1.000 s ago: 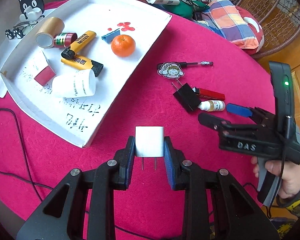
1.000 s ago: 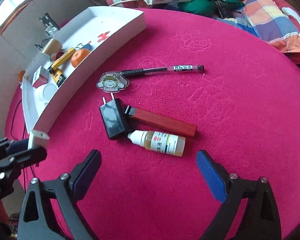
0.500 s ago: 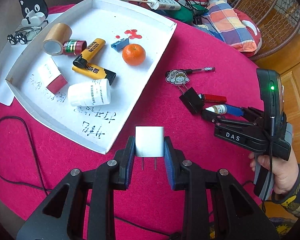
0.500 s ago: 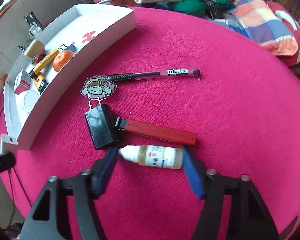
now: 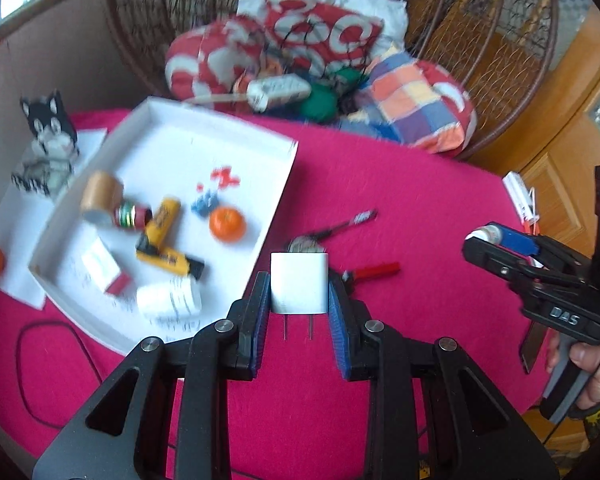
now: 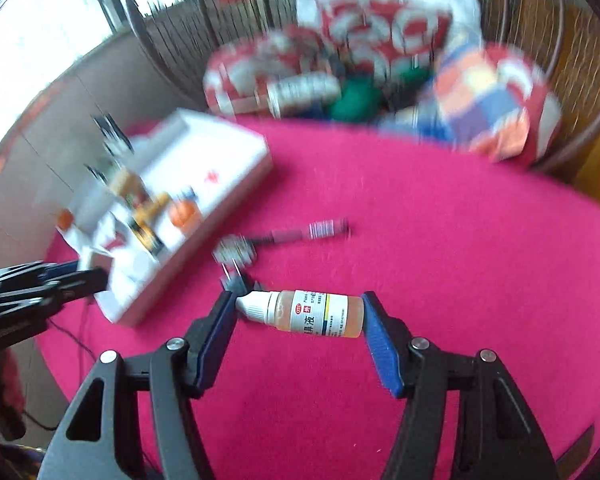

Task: Organize rigid objects
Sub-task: 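Grasp the white dropper bottle with the right tool while the left tool holds the plug, then carry plug and dropper bottle over the white tray and open both tools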

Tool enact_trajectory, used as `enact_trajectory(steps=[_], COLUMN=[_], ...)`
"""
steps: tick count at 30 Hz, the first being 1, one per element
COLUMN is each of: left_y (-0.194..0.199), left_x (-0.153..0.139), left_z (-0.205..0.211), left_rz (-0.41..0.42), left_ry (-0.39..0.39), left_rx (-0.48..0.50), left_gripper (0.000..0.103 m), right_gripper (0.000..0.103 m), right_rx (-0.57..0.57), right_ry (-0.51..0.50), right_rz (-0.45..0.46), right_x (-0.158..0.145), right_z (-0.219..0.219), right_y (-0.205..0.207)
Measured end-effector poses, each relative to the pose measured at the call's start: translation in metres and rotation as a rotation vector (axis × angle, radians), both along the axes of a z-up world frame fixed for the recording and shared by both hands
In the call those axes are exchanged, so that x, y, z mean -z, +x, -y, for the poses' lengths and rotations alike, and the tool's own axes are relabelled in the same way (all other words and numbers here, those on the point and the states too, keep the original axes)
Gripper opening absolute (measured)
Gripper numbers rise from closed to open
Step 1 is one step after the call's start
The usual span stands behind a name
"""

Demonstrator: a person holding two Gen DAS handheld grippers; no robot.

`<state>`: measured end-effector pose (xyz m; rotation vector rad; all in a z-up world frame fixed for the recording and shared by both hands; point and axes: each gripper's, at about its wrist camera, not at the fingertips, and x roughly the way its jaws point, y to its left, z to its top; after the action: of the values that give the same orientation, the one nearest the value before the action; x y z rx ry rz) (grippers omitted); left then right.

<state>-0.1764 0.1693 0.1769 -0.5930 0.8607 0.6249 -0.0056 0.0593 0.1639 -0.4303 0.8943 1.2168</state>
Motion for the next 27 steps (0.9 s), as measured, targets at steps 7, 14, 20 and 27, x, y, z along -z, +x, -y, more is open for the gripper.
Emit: enact_trajectory(steps=[7, 14, 20, 27], left_y=[0.003, -0.012, -0.036, -0.059], left_x=[-0.069, -0.083, -0.076, -0.065], left_z=[-0.01, -0.016, -0.03, -0.046], left_rz=[0.113, 0.134, 0.129, 0.118], left_ry=[0.117, 0.158, 0.133, 0.102], left_rx=[0.024, 0.015, -0.036, -0.065], left_gripper=[0.027, 0.027, 0.027, 0.027], right_gripper=[0.063, 0.063, 0.063, 0.063], right_rx=[-0.045, -0.072, -0.104, -0.13], right_ry=[0.205, 0.33, 0.306, 0.275], right_rz=[0.117, 0.135, 0.126, 0.099], right_x=[-0.09, -0.133, -0.127, -0.116], right_z=[0.003, 0.005, -0.012, -0.03], right_y=[-0.017, -0.042, -0.065, -0.085])
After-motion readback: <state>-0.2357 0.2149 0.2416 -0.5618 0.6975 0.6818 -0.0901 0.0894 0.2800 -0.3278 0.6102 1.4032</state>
